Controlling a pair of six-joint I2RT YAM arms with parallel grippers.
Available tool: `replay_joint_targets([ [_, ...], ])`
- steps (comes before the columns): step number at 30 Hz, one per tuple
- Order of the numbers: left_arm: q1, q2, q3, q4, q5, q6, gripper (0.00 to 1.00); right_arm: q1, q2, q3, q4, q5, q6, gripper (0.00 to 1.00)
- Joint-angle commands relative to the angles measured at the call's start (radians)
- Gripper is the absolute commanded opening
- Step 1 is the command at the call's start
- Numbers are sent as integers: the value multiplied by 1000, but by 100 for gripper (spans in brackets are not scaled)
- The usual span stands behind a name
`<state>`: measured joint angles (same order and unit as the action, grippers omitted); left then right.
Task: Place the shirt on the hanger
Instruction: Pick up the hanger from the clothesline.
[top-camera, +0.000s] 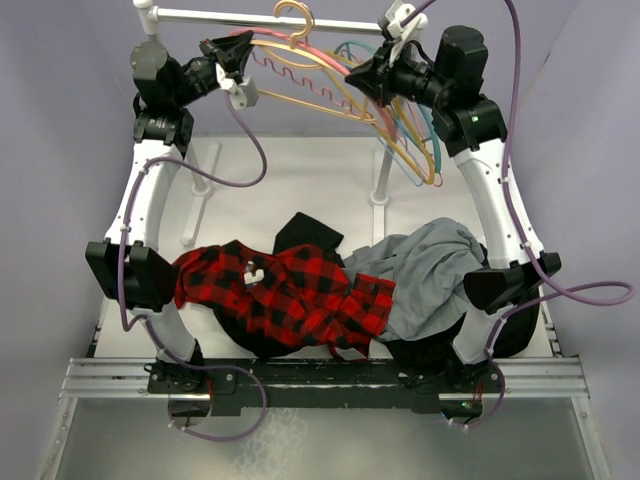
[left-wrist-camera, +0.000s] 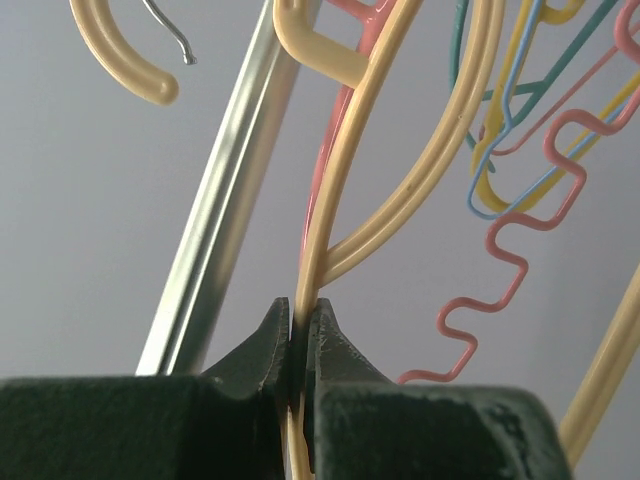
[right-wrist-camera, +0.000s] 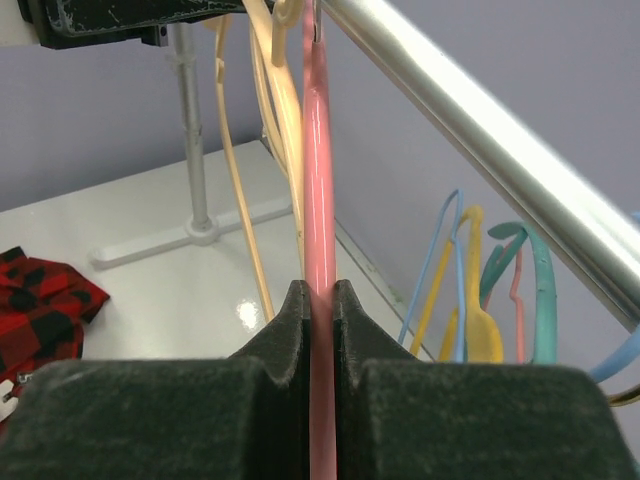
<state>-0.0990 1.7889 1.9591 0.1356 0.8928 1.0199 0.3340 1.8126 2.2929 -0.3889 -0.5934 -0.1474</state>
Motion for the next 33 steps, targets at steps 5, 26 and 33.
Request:
replay_joint_targets([
  [5,15,-39,76,246,93,-198,0,11,-10,-6,5,67,-38,0],
  [26,114,-196,-74,154,305,-222,0,45,-219,-321,242,110,-11,0],
  [33,121,-286,-141,211,360,-345,0,76,-277,-364,277,131,13,0],
])
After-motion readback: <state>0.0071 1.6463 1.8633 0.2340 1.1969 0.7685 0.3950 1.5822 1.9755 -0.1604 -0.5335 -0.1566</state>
